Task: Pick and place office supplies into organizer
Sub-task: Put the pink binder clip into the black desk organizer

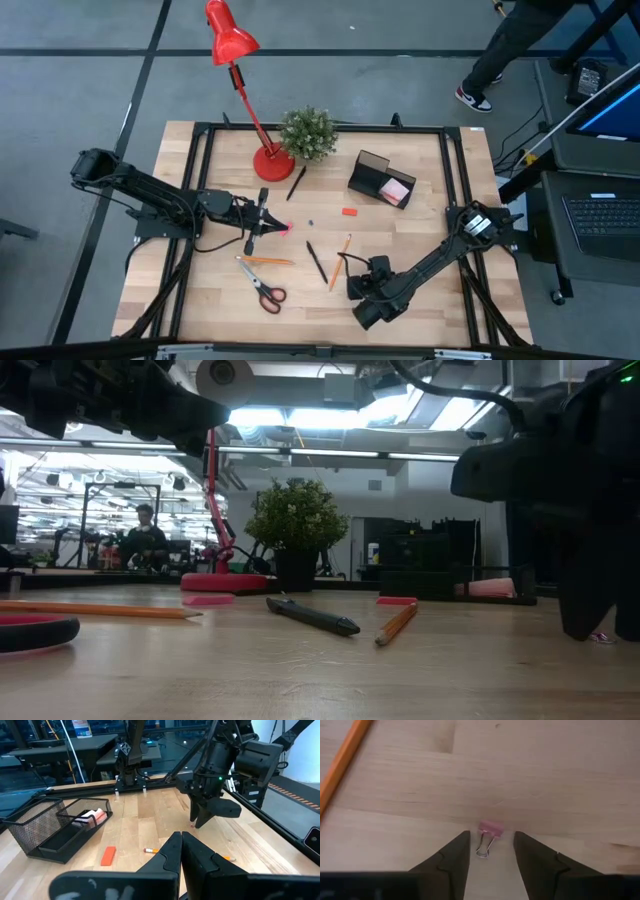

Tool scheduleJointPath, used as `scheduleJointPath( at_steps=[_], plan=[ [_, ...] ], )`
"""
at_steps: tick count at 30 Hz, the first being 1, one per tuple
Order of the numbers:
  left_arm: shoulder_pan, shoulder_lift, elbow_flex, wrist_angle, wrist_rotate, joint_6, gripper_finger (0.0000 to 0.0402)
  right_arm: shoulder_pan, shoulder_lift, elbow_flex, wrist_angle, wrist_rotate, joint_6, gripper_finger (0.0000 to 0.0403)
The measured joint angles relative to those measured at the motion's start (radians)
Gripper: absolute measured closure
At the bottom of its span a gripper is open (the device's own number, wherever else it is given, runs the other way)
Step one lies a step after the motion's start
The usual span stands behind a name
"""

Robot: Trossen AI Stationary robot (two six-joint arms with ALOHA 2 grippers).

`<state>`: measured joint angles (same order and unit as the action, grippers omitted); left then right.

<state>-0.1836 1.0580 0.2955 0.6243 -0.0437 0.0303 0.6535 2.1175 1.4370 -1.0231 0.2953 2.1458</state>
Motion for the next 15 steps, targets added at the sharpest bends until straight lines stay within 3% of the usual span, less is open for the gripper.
scheduleJointPath(
  at_steps=[15],
  plan=[
    [0.0, 0.0, 0.0, 0.0, 0.0, 0.016, 0.0396, -0.028, 0.004, -0.002, 0.006, -0.011, 0.07, 0.0246]
  ],
)
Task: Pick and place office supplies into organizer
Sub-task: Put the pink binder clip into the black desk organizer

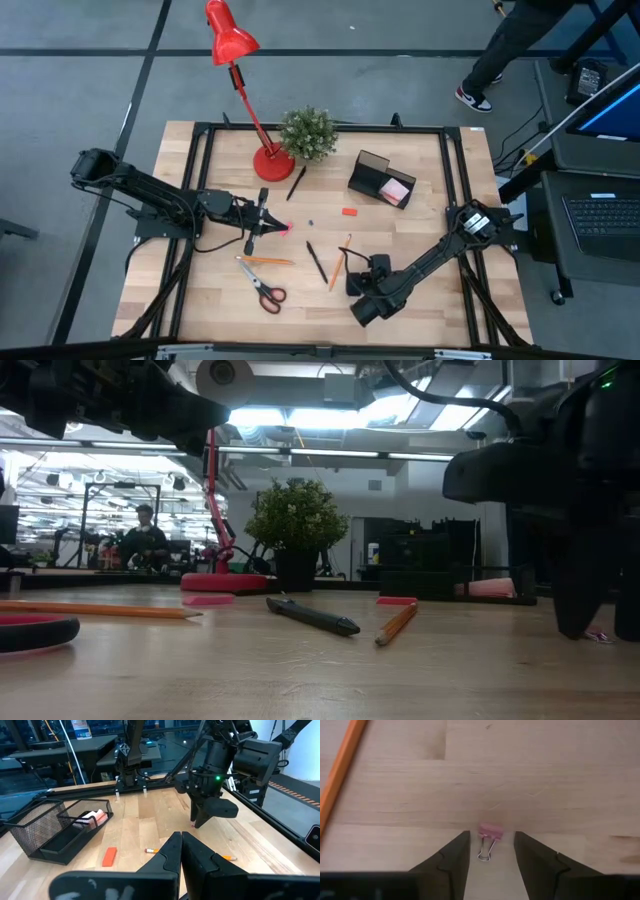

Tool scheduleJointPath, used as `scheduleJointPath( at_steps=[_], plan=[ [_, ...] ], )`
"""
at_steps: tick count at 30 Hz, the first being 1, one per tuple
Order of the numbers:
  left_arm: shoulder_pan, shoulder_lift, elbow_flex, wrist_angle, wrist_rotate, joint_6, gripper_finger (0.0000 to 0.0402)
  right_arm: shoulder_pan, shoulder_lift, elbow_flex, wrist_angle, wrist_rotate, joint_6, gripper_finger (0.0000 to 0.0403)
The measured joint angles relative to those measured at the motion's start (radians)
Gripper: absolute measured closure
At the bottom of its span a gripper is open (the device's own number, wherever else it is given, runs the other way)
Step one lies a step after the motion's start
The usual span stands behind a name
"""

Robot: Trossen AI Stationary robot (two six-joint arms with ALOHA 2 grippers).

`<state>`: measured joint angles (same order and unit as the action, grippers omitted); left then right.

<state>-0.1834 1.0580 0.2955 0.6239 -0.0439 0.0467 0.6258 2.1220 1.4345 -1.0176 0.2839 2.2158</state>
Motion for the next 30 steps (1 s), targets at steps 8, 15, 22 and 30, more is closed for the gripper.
scheduleJointPath(
  at_steps=[8, 15, 22, 30],
  plan=[
    [0.0, 0.0, 0.0, 0.0, 0.0, 0.0, 0.0396, -0.002, 0.001, -0.001, 0.002, -0.002, 0.007, 0.0246],
    [0.0, 0.0, 0.0, 0.0, 0.0, 0.0, 0.0396, -0.002, 0.002, -0.001, -0.004, -0.013, 0.004, 0.0247],
    [0.0, 0.0, 0.0, 0.0, 0.0, 0.0, 0.0396, -0.003, 0.002, -0.001, -0.011, -0.029, -0.022, 0.0279],
    [0.0, 0.0, 0.0, 0.0, 0.0, -0.001, 0.0396, -0.003, 0.002, -0.002, -0.014, -0.033, -0.041, 0.0319]
  ],
)
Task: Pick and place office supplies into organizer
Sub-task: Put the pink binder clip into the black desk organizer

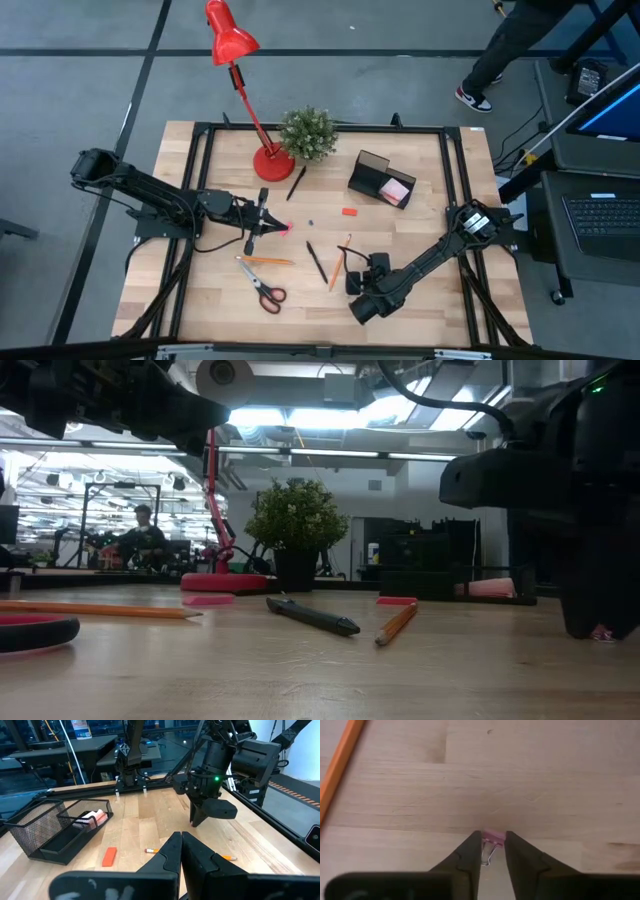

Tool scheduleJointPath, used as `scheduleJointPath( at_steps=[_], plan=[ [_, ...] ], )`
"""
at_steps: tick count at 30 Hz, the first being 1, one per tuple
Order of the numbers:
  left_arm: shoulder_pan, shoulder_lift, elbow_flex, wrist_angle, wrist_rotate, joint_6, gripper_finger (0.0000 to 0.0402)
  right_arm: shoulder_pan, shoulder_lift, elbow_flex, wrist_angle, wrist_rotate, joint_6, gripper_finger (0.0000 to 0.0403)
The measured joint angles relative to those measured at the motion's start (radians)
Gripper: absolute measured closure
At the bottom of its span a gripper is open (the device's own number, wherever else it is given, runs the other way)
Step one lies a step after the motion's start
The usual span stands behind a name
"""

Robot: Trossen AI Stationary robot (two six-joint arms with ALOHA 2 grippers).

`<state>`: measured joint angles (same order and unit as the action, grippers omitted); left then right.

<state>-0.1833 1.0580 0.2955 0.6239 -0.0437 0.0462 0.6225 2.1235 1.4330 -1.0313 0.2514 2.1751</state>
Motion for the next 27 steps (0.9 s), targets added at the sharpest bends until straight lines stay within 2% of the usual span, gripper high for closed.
scheduleJointPath(
  at_steps=[9, 13, 19, 27],
  plan=[
    [0.0, 0.0, 0.0, 0.0, 0.0, -0.001, 0.0396, 0.0, 0.0, 0.0, 0.0, 0.0, -0.039, 0.033],
    [0.0, 0.0, 0.0, 0.0, 0.0, -0.003, 0.0396, 0.004, 0.001, 0.007, -0.01, 0.051, -0.062, 0.033],
    [0.0, 0.0, 0.0, 0.0, 0.0, -0.007, 0.0396, 0.001, 0.012, 0.078, -0.121, 0.068, -0.093, 0.033],
    [0.0, 0.0, 0.0, 0.0, 0.0, -0.01, 0.0396, 0.003, 0.007, 0.18, -0.226, 0.173, -0.143, 0.0329]
  ],
)
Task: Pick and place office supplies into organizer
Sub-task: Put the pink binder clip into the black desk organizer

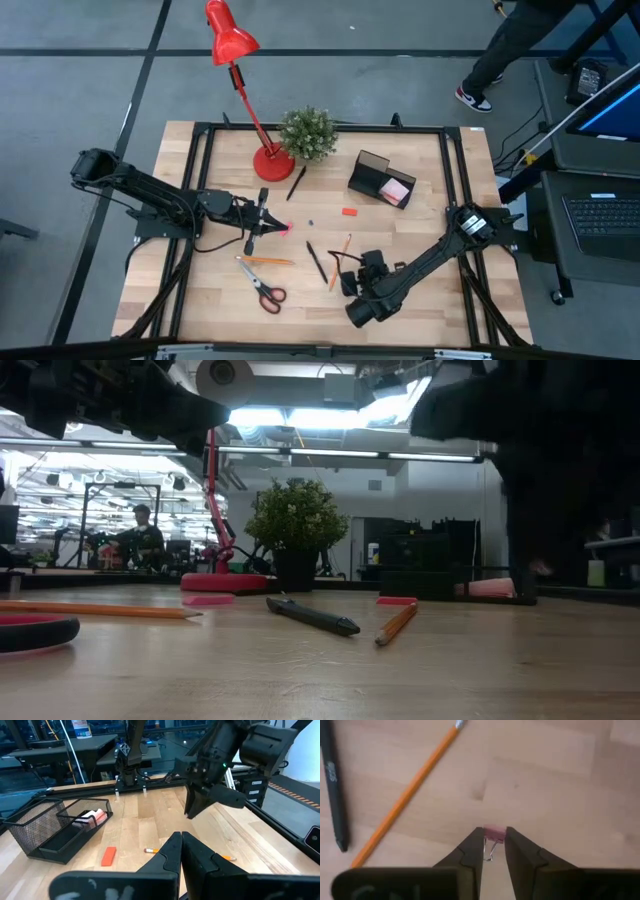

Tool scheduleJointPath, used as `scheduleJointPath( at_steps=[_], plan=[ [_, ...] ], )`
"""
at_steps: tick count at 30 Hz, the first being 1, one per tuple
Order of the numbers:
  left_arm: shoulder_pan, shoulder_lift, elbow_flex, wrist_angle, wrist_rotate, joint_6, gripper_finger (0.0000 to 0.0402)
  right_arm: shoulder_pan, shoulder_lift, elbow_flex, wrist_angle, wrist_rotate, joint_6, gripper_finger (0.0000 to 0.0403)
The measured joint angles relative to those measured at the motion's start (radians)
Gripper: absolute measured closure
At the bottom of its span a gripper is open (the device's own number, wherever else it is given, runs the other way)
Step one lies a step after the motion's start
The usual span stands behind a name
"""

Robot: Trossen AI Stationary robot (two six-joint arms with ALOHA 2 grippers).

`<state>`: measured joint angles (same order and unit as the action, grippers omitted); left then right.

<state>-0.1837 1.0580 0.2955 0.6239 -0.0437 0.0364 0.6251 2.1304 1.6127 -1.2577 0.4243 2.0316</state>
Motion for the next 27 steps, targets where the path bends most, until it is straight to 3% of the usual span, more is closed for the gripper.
scheduleJointPath(
  at_steps=[5, 15, 18, 27],
  plan=[
    [0.0, 0.0, 0.0, 0.0, 0.0, 0.0, 0.0396, -0.003, 0.0, 0.067, -0.074, 0.021, -0.041, 0.0329],
    [0.0, 0.0, 0.0, 0.0, 0.0, -0.017, 0.0396, -0.004, -0.002, 0.234, -0.237, 0.243, -0.132, 0.0329],
    [0.0, 0.0, 0.0, 0.0, 0.0, -0.021, 0.0396, -0.011, -0.004, 0.274, -0.318, 0.265, -0.13, 0.0329],
    [0.0, 0.0, 0.0, -0.007, 0.0, -0.026, 0.0396, -0.083, -0.038, 0.278, -0.314, 0.325, -0.284, 0.0329]
  ],
)
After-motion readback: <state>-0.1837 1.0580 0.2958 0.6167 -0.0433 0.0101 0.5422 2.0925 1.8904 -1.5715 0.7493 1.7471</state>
